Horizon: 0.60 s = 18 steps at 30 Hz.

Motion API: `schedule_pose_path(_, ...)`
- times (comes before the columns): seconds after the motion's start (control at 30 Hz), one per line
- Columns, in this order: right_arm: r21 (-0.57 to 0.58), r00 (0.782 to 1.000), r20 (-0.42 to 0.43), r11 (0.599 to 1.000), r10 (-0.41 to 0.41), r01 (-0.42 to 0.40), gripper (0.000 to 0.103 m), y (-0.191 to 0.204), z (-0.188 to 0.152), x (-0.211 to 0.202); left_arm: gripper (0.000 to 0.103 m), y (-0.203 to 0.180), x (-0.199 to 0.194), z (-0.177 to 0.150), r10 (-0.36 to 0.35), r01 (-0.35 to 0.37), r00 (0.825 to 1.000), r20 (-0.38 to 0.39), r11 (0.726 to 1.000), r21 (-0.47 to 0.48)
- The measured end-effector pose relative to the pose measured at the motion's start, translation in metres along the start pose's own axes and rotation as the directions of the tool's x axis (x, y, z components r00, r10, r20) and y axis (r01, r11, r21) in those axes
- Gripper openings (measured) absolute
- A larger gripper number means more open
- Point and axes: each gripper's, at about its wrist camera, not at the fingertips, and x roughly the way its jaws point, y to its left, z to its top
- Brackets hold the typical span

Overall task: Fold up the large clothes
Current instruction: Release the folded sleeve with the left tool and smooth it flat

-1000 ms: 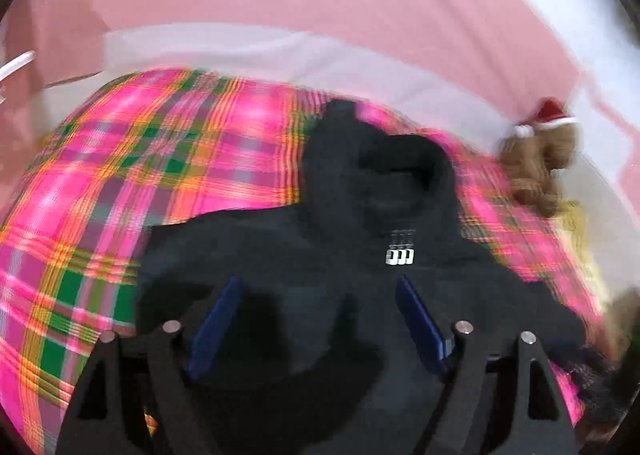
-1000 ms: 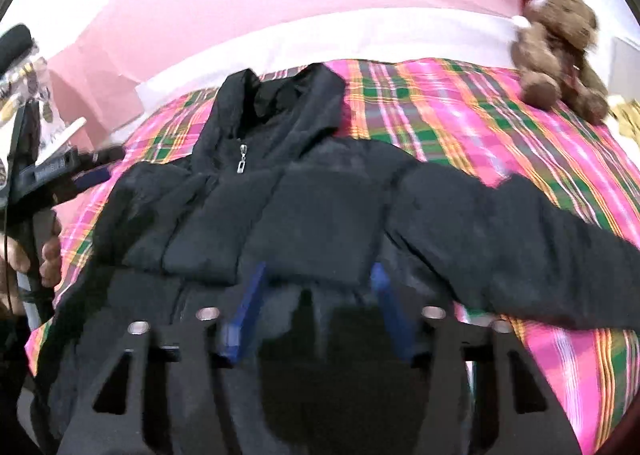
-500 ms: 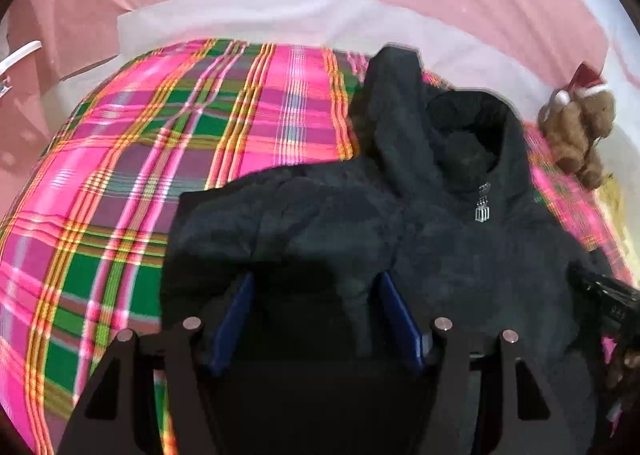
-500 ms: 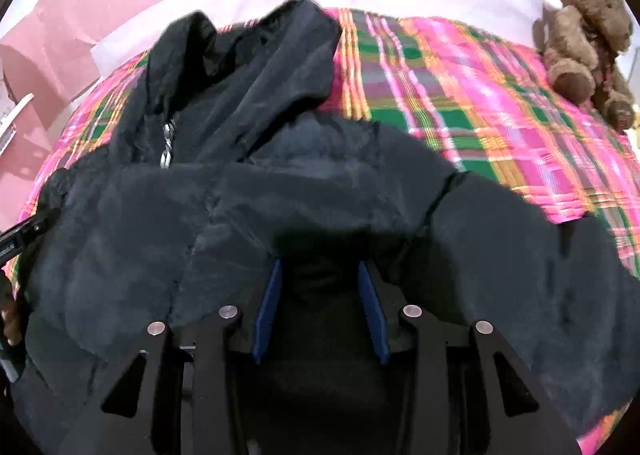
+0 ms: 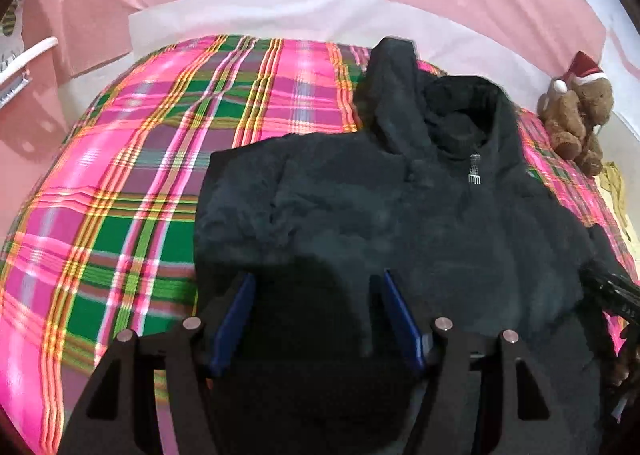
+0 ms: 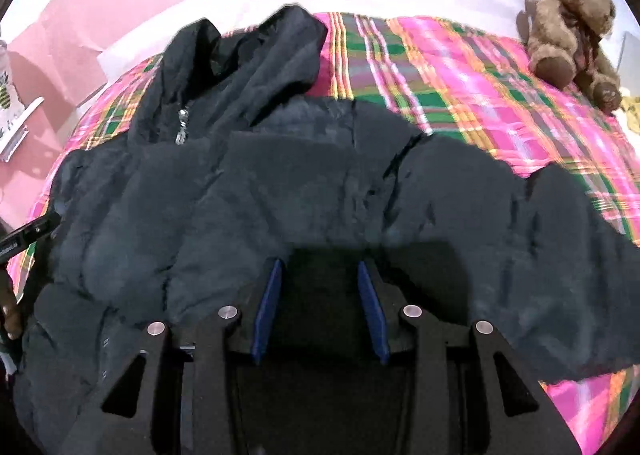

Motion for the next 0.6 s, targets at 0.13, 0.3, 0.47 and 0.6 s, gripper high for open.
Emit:
schedule_pose_path(0.13, -0.008, 0.998, 0.067, 1.0, -0.017, 0.018, 0.04, 0.003, -0.019, -0.05, 0.067, -0.017, -0.042, -0.017, -0.033, 0.033, 0.999, 0.033, 0.999, 0.013)
schedule_pose_path(0.3, -0.008, 0.992, 0.123, 0.999, -0.031, 0.033, 0.04, 0.007, -0.049, -0.105, 0.067, -0.046, -0.097, -0.047, -0.101, 0.099, 0.991, 0.083, 0.994, 0.035)
schedule_pose_path(0.47, 0.046, 0.988, 0.141, 0.998, -0.06, 0.054, 0.04, 0.0, -0.088, -0.147, 0.067, -0.067, -0.129, -0.076, -0.145, 0.141, 0.985, 0.093, 0.989, 0.04)
schedule_pose_path(0.6, 0.098, 0.987, 0.137, 0.993, -0.086, 0.073, 0.04, -0.011, -0.111, -0.167, 0.067, -0.081, -0.143, -0.095, -0.155, 0.15, 0.984, 0.086, 0.987, 0.055)
